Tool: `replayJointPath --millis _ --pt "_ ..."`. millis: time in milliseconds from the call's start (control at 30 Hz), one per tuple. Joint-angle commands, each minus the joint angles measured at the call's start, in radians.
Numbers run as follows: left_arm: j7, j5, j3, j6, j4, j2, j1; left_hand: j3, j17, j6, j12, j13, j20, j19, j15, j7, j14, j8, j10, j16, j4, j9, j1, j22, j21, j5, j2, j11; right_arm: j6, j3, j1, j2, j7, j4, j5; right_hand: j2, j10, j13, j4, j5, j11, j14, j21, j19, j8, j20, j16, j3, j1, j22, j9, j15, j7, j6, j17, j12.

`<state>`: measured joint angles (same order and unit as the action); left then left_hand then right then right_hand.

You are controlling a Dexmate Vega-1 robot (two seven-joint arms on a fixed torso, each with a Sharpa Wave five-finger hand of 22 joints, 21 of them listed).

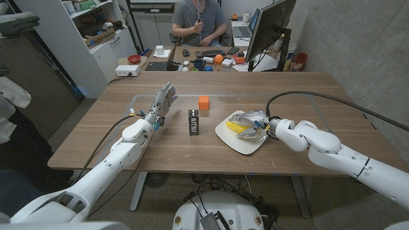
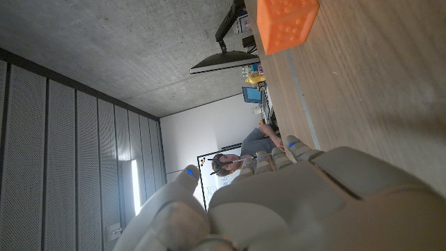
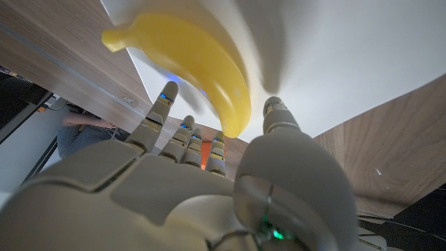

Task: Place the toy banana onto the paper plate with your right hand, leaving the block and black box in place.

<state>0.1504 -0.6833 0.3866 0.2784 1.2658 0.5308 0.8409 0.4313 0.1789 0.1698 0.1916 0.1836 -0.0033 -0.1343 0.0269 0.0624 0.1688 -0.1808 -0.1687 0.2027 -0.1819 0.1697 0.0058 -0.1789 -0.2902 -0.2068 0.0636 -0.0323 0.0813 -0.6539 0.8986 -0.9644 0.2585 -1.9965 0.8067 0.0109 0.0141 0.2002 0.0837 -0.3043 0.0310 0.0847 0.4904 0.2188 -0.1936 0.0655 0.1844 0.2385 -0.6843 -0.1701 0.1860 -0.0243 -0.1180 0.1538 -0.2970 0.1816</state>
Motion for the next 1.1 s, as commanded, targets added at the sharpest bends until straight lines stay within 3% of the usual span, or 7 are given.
replayJointPath --millis 33,200,333,433,700,900,1100 --pt "0.001 -0.001 -0.001 0.002 0.002 0.001 0.002 -0.002 0.004 0.003 0.000 0.002 0.000 0.005 0.006 0.008 0.102 -0.001 -0.048 -0.002 0.001 0.005 0.009 -0.003 0.003 -0.005 0.095 -0.006 -0.004 0.010 0.014 -0.008 -0.038 -0.008 0.028 0.002 -0.109 -0.005 -0.003 -0.006 0.014 -0.165 -0.091 -0.153 0.009 -0.006 -0.011 -0.025 0.028 -0.005 0.002 0.036 -0.023 -0.033 0.021 -0.002" --pt "-0.002 0.001 -0.002 0.003 0.007 0.003 0.005 -0.003 0.004 0.002 0.000 0.002 0.000 0.007 0.006 0.007 0.101 -0.001 -0.048 -0.002 0.001 0.005 0.009 -0.003 0.004 -0.005 0.095 -0.006 -0.015 0.025 0.030 -0.013 -0.089 -0.007 0.027 0.003 -0.180 -0.006 -0.017 -0.005 0.024 -0.292 -0.149 -0.261 0.015 0.000 -0.010 -0.054 0.067 -0.011 0.004 0.058 -0.033 -0.087 0.037 0.000" --pt "-0.004 0.001 -0.002 0.002 0.012 0.005 0.008 -0.003 0.004 0.002 0.000 0.002 0.000 0.008 0.006 0.006 0.101 -0.001 -0.048 -0.002 0.001 0.005 0.009 -0.003 0.005 -0.005 0.094 -0.006 -0.027 0.038 0.039 -0.012 -0.122 -0.002 0.006 0.000 -0.220 -0.006 -0.048 0.001 0.027 -0.364 -0.185 -0.326 0.016 -0.023 -0.006 -0.087 0.129 -0.012 0.006 0.066 -0.042 -0.135 0.046 0.001" --pt "-0.005 0.000 -0.002 0.001 0.014 0.005 0.009 -0.003 0.004 0.002 0.000 0.002 0.000 0.009 0.007 0.007 0.100 -0.001 -0.048 -0.001 0.002 0.005 0.009 -0.003 0.006 -0.005 0.094 -0.005 -0.040 0.053 0.041 -0.011 -0.126 -0.002 -0.036 -0.005 -0.240 -0.005 -0.075 0.006 0.024 -0.382 -0.196 -0.338 0.018 -0.021 0.002 -0.114 0.181 -0.012 0.009 0.069 -0.042 -0.173 0.049 0.003" --pt "-0.010 0.002 -0.003 0.002 0.018 0.005 0.011 -0.004 0.004 0.002 0.000 0.002 0.001 0.009 0.007 0.006 0.100 -0.001 -0.048 -0.002 0.002 0.005 0.009 -0.004 0.008 -0.005 0.094 -0.004 -0.066 0.075 0.036 -0.011 -0.125 -0.001 -0.108 -0.005 -0.243 -0.005 -0.105 0.011 0.022 -0.378 -0.199 -0.331 0.016 -0.012 0.012 -0.139 0.236 -0.012 0.010 0.074 -0.041 -0.197 0.051 0.008" --pt "-0.011 0.002 -0.003 0.003 0.023 0.007 0.014 -0.004 0.004 0.002 0.000 0.002 0.000 0.011 0.007 0.007 0.100 -0.001 -0.047 -0.002 0.002 0.005 0.009 -0.004 0.010 -0.005 0.094 -0.006 -0.089 0.096 0.037 -0.013 -0.137 0.008 -0.169 0.008 -0.258 -0.004 -0.188 0.017 0.030 -0.393 -0.216 -0.346 0.012 -0.009 0.018 -0.199 0.381 -0.014 0.011 0.069 -0.063 -0.229 0.054 0.011" --pt "-0.012 -0.001 -0.005 0.002 0.030 0.009 0.020 -0.004 0.004 0.002 -0.001 0.002 0.000 0.011 0.006 0.006 0.101 -0.001 -0.048 -0.002 0.002 0.005 0.009 -0.004 0.012 -0.005 0.094 -0.005 -0.115 0.129 0.041 -0.017 -0.169 0.005 -0.228 0.014 -0.261 -0.004 -0.214 0.017 0.032 -0.390 -0.219 -0.343 0.014 -0.006 0.022 -0.219 0.428 -0.013 0.011 0.064 -0.066 -0.252 0.055 0.012"
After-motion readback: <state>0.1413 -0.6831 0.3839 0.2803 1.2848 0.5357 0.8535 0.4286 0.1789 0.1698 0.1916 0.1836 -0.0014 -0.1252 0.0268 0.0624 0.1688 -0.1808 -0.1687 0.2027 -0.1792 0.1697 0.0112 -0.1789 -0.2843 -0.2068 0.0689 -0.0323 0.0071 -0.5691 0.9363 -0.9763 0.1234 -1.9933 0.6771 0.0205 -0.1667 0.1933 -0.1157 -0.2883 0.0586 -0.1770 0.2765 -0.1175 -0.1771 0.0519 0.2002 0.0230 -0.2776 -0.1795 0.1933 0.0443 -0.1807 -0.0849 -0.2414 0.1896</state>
